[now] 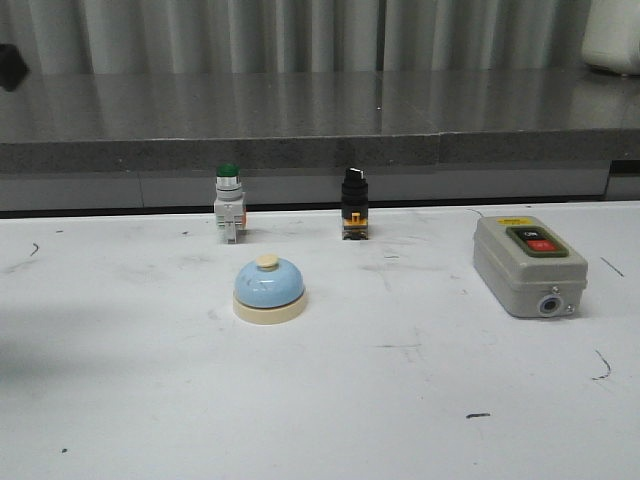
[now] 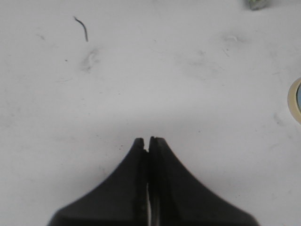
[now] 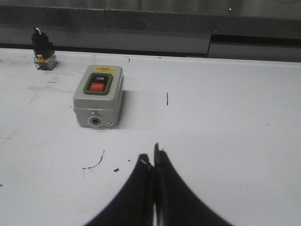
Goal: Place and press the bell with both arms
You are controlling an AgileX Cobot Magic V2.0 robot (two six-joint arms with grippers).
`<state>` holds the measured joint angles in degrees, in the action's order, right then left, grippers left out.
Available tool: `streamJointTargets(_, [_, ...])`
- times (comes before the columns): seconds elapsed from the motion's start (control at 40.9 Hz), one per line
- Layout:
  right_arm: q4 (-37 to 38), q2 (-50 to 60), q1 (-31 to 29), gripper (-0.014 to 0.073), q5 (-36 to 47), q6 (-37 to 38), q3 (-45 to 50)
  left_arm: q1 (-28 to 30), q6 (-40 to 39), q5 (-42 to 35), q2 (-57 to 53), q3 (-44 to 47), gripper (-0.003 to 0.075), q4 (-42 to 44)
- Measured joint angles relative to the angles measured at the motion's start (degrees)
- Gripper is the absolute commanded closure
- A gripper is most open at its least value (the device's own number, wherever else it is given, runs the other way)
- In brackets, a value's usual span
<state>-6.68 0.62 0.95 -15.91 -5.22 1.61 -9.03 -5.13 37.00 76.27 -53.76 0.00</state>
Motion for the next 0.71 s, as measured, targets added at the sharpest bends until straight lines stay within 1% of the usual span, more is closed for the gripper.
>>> streamJointTargets(0.073, [0.0,0.0,0.0,0.0661,0.0,0.0,0.0,1.3,0.0,-4.1,-6.5,5.6,0.074,-0.4])
streamJointTargets(0.245, [0.0,0.0,0.0,0.0661,0.0,0.0,0.0,1.6,0.0,-14.8,-23.9,18.2,0.074,-1.6])
streamJointTargets(0.367, [0.0,0.0,0.0,0.0661,0.0,0.0,0.0,1.6,0.0,-21.7,-35.5,24.6,0.074,-2.3])
streamJointTargets(0.416, [0.0,0.0,0.0,0.0661,0.0,0.0,0.0,1.6,0.0,-23.2,-41.1,26.8,0.074,-2.4])
streamJointTargets(0.587, [0.0,0.0,0.0,0.0661,0.0,0.0,0.0,1.6,0.0,-24.0,-55.2,32.8,0.074,-2.5])
streamJointTargets(0.709, [0.0,0.0,0.0,0.0661,0.0,0.0,0.0,1.6,0.0,-21.7,-60.3,35.5,0.074,-2.6])
